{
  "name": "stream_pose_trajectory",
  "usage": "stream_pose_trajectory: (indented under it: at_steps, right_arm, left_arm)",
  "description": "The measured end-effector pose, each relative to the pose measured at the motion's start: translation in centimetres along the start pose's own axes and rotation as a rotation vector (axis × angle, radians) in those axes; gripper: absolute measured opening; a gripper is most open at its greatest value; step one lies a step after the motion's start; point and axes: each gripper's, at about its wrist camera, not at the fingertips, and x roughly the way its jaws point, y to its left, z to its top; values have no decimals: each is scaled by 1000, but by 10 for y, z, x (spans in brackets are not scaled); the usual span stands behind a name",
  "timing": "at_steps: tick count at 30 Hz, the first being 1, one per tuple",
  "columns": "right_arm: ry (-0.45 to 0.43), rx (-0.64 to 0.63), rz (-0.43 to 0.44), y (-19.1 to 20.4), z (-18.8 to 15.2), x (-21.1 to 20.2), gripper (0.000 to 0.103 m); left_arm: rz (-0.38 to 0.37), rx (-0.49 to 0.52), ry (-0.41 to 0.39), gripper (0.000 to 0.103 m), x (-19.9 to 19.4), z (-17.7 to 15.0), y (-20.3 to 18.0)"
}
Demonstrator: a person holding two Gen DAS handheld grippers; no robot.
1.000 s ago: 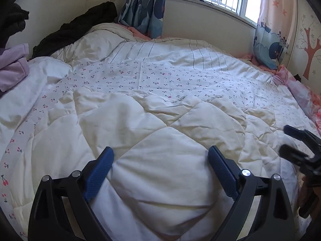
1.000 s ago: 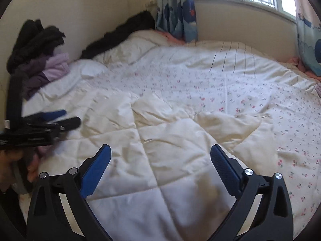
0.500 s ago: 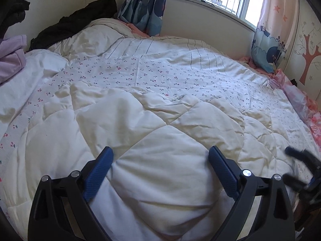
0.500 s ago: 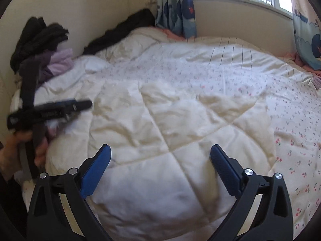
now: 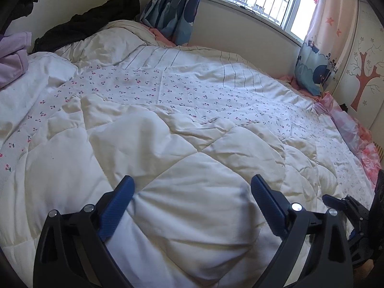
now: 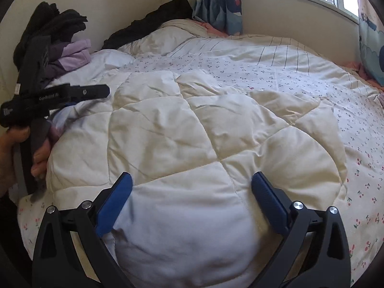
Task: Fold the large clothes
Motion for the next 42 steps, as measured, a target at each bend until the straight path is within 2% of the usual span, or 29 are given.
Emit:
stream_pose_trajectory:
  at_steps: [4,7,14,24,27,30,31,33,34,35,38,42]
  right_arm:
    - [-69,-26,-18,14,-1,-30,96]
    - [-54,-62,-48,24,-5,-38,96]
    - [-68,-2,-25,23,-13,-58,96]
    - [5,-106,-134,35,-24,-39,96]
    - [-27,-130,-135,43,-24,-43,96]
    - [-24,-144,-135,42,-26,-38,96]
    - [-3,-138,-130,39,-27,-32,96]
    - [24,-107,-113,32,-29,-23,96]
    - [23,-97,-108,30,-30,-23,96]
    - [19,-99,-109,30,-30,-24,96]
    - [18,-115,-124,33,-31,-26,96]
    - [22,-109,-135,28,-35,-31,96]
  left_arm:
    - [14,27,-6,93,-4,-3,-1]
    - [34,52,-13,93,-6,-6,-4]
    - [128,103,-29,93,-14,-11,-13]
    - [119,113,-16,94,-11,-13,-9]
    - [133,84,-56,94,-23,-10,-7]
    - [155,6,-122,96,-41,-6,4]
    - [177,-13,-122,96,-41,-5,9]
    - [217,-40,-51,96,-26,-7,20]
    - [215,-52,-3,96,-16,-9,26]
    - [216,-50,10,96,-12,-11,27]
    - [235,-14,-2,96,-14,-11,21]
    - [218,-24,5,96,-17,-12,24]
